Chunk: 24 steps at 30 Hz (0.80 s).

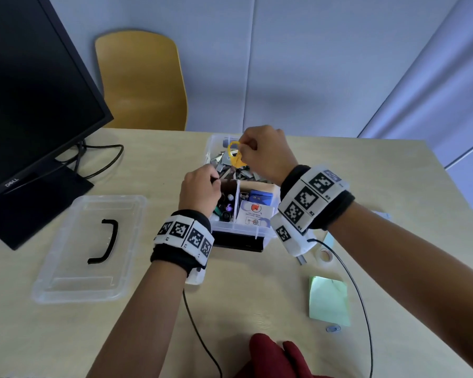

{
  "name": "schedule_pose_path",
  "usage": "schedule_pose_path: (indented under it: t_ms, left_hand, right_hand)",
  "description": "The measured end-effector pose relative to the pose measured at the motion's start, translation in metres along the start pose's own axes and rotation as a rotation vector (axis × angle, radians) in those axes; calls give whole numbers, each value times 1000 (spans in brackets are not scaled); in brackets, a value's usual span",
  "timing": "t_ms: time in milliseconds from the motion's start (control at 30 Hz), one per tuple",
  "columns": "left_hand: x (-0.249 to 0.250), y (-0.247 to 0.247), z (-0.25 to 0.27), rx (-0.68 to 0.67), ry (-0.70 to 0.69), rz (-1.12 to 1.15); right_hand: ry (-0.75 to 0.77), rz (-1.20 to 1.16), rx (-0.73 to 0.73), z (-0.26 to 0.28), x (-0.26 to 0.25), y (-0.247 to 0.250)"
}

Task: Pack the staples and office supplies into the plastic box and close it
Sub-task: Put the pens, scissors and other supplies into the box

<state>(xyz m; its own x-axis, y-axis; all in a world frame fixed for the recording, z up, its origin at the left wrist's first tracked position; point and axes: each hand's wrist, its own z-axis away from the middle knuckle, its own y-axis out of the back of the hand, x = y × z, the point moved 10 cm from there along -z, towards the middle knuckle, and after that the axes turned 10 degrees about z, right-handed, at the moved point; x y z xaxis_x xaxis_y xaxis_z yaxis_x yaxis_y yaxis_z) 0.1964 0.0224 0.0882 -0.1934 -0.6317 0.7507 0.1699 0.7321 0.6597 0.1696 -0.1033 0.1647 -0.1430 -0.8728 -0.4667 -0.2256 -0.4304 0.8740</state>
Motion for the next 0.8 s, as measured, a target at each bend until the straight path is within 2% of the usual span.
schedule_pose_path:
  t_ms: [67, 167, 233, 367, 567, 667, 800]
  left_hand:
    - [-4, 3, 1, 2, 13, 11]
    - [-7, 3, 2, -1, 19, 32]
    - [-8, 4, 0, 10, 16, 59]
    - [-12, 5, -1, 34, 12, 98]
    - [-15, 7, 1, 40, -8, 129]
    - [-14, 5, 0, 40, -15, 111]
    - [-11, 3, 0, 25, -13, 55]
  right_hand:
    - [18, 35, -84, 0, -5, -15]
    - [48, 168, -315, -2, -10, -54]
    - [40, 260, -401, -5, -7, -72]
    - [29, 399, -454, -11, -8, -85]
    - [119, 579, -518, -5, -14, -95]
    - [160, 637, -531, -2, -15, -95]
    - [142, 654, -575, 0, -6, -101]
